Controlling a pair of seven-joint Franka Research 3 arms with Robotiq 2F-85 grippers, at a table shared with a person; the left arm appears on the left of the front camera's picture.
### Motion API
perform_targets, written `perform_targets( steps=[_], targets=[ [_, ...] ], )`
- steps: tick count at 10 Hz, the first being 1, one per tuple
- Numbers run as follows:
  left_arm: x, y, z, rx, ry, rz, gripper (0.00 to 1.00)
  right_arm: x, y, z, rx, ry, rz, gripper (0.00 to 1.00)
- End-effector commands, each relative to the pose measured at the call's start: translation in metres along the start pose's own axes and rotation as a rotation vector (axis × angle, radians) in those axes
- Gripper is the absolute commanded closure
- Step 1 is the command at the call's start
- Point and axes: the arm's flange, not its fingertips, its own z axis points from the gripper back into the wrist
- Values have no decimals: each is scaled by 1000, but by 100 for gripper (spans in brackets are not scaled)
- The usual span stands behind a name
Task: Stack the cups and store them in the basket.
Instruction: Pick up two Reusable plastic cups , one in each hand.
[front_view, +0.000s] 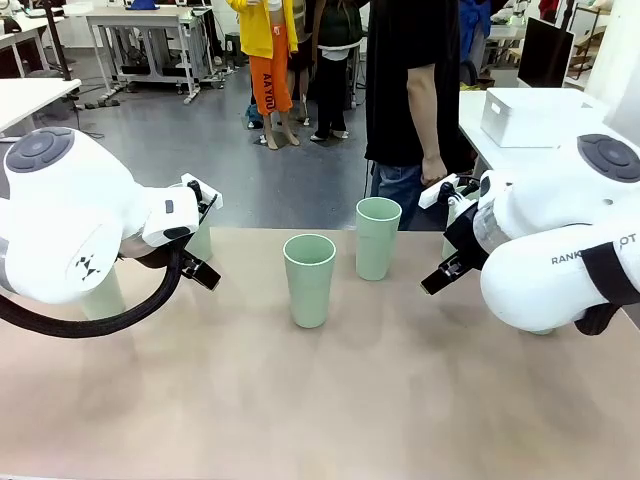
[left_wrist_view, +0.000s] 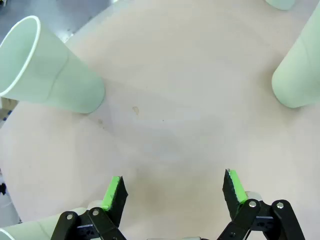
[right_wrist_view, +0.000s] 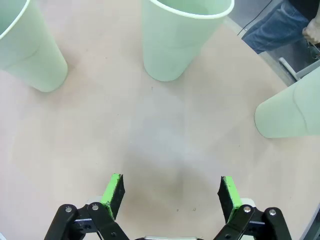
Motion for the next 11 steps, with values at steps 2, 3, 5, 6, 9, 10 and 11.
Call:
perform_targets(
  steps=[2,3,5,6,9,10,11],
  targets=[
    [0,0,0,0,0,-1,0,0,0,0,0,0,-1,0],
    [0,0,0,0,0,-1,0,0,0,0,0,0,-1,0],
    [0,0,0,0,0,0,0,18,-10,20,-11,2,23,0],
    [16,9,21,-36,-2,-15,0,36,-27,41,-34,7,12,0],
    [50,53,78,-116,37,-86,0,66,-78,95,27,-20,1,0],
    [57,74,101,-177,48,-148,0,68,-106,112,75,-34,10,0],
    [58,94,118,-213,68,-221,0,65,-134,123,146,-59,45,0]
  ],
)
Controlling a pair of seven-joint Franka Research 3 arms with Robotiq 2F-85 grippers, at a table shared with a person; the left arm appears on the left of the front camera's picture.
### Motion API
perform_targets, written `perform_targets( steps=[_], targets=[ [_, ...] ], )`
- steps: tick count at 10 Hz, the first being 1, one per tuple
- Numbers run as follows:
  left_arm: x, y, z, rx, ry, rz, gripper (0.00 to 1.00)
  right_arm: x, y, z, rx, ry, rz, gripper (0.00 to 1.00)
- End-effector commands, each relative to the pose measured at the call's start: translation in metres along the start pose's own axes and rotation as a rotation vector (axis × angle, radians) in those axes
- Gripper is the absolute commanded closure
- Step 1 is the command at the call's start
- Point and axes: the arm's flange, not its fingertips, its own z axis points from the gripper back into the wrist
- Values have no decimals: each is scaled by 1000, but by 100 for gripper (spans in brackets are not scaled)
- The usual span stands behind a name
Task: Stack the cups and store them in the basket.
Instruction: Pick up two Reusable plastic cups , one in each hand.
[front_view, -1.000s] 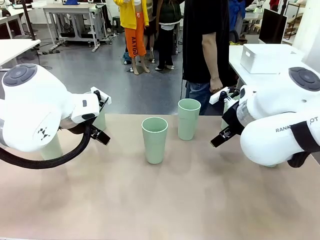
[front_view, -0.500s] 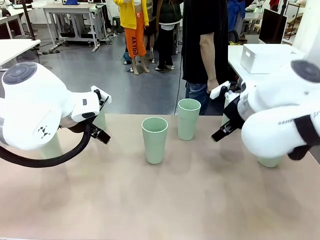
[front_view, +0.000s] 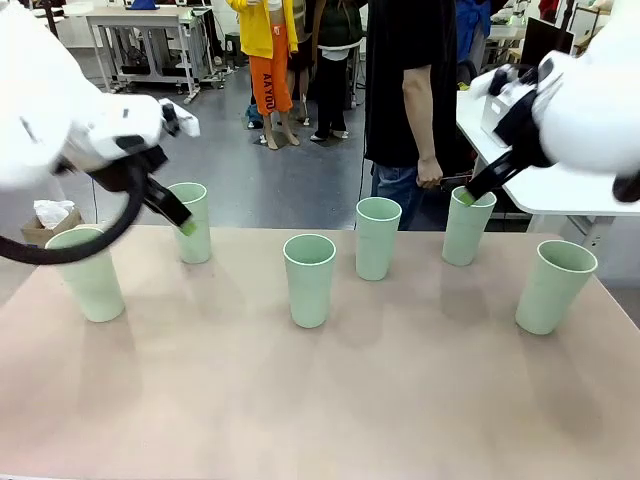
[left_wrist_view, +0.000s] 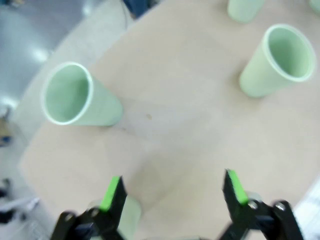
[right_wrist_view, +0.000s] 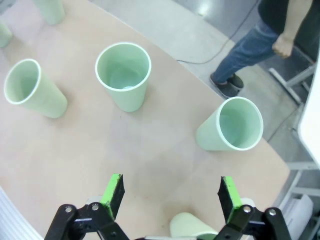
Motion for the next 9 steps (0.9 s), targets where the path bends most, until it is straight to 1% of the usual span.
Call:
perform_targets(
  steps=[1,2,3,4,5,6,7,8,9],
  targets=[
    [-9,45,28,-149,41,-172,0,-12,-58,12,175,-34,85,0],
    [-18,68,35,-225,21,-245,0,-24,-91,15,237,-59,105,0],
    [-29,95,40,-317,-44,-302,0,-43,-126,17,299,-93,119,0],
    [-37,113,43,-416,-111,-364,0,-60,-150,17,368,-142,146,0],
    [-45,119,45,-474,-171,-424,0,-76,-168,14,414,-171,173,0],
    [-50,122,47,-466,-239,-459,0,-86,-177,7,415,-215,175,0],
    [-50,118,42,-456,-213,-399,0,-86,-164,-1,427,-184,167,0],
    [-56,113,51,-411,-209,-431,0,-93,-160,24,373,-206,163,0],
    [-56,113,51,-411,-209,-431,0,-93,-160,24,373,-206,163,0]
  ],
)
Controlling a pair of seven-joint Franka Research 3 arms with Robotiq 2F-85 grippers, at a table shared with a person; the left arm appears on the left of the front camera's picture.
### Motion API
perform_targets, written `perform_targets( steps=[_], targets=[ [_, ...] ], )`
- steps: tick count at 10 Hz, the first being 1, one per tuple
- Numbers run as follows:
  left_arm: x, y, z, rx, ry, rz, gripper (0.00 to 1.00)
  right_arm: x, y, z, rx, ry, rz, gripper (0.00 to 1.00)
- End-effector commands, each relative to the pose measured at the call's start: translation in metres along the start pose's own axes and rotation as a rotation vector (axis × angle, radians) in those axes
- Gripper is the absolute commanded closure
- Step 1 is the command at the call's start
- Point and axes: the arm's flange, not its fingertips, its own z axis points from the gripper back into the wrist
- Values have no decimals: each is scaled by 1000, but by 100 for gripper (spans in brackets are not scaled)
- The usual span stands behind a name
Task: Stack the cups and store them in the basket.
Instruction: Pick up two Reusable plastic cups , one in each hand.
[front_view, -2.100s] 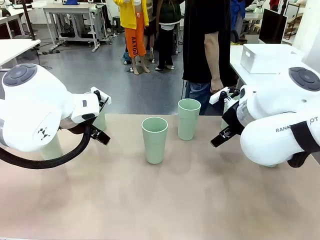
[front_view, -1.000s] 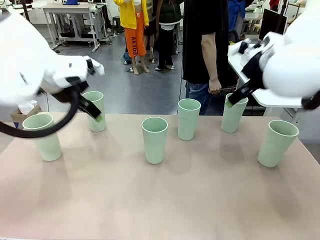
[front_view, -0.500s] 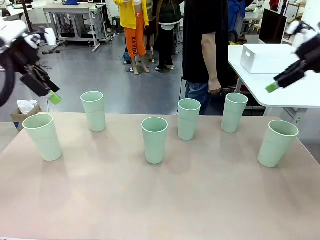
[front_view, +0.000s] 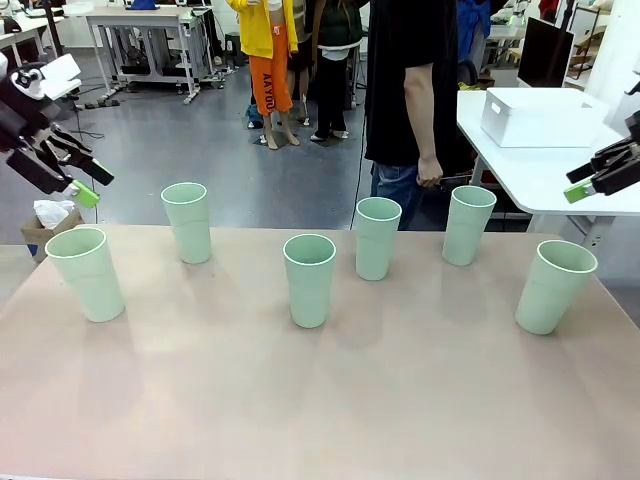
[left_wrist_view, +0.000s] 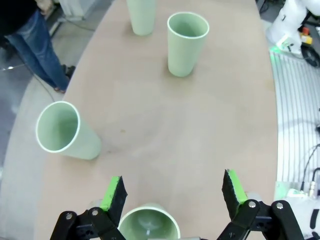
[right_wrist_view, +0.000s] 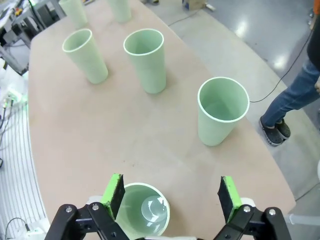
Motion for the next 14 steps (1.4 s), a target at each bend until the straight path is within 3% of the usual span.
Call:
perform_targets(
  steps=[1,2,4,8,12,14],
  targets=[
    [6,-5,3,18,3,-4,0,9,9,8,-21,-18,5,0],
    [0,0,0,0,0,0,0,0,0,0,0,0,0,0],
    [-31,58,38,-22,-181,56,0,1,-62,27,50,-66,-65,0],
    [-112,76,75,24,-395,52,0,-45,-122,74,-7,-247,-239,0],
    [-147,52,98,135,-386,-15,0,-92,-127,112,-84,-365,-313,0],
    [-162,44,104,143,-402,-10,0,-99,-123,116,-92,-376,-309,0]
  ],
)
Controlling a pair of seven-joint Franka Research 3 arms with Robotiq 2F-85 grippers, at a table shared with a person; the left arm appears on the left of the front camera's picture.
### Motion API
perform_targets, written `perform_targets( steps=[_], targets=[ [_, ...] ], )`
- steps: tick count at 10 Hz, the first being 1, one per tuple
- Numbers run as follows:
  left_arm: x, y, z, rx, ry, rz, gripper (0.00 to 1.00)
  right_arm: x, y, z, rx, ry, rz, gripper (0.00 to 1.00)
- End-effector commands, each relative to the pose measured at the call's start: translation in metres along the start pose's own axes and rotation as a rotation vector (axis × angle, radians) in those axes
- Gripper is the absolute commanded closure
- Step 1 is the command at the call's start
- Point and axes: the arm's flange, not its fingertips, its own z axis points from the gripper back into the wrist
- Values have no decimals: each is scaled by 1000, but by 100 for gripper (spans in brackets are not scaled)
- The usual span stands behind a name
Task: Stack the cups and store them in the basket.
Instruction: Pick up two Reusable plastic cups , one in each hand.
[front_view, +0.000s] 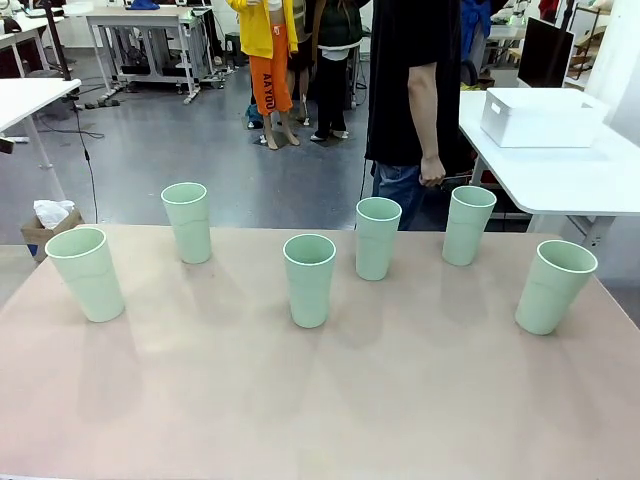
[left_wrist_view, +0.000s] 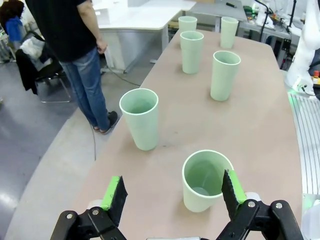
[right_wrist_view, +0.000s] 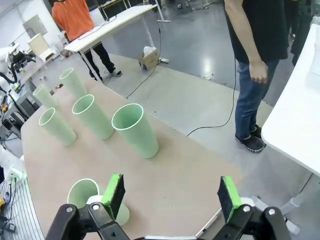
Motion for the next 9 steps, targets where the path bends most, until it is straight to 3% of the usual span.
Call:
perform_targets(
  steps=[1,4,6,7,9],
  targets=[
    [-10,-10,2,11,-29,-18,0,-3,8,-6,16,-34,33,0],
    [-15,-7,-1,10,-1,-21,0,-6,8,-11,23,-17,32,0],
    [-9,-12,-4,-22,-60,-26,0,-2,3,-10,18,3,0,0],
    [-13,-3,1,8,-3,7,0,-2,3,-10,18,3,0,0],
    [-13,-3,1,8,-3,7,0,-2,3,-10,18,3,0,0]
  ],
)
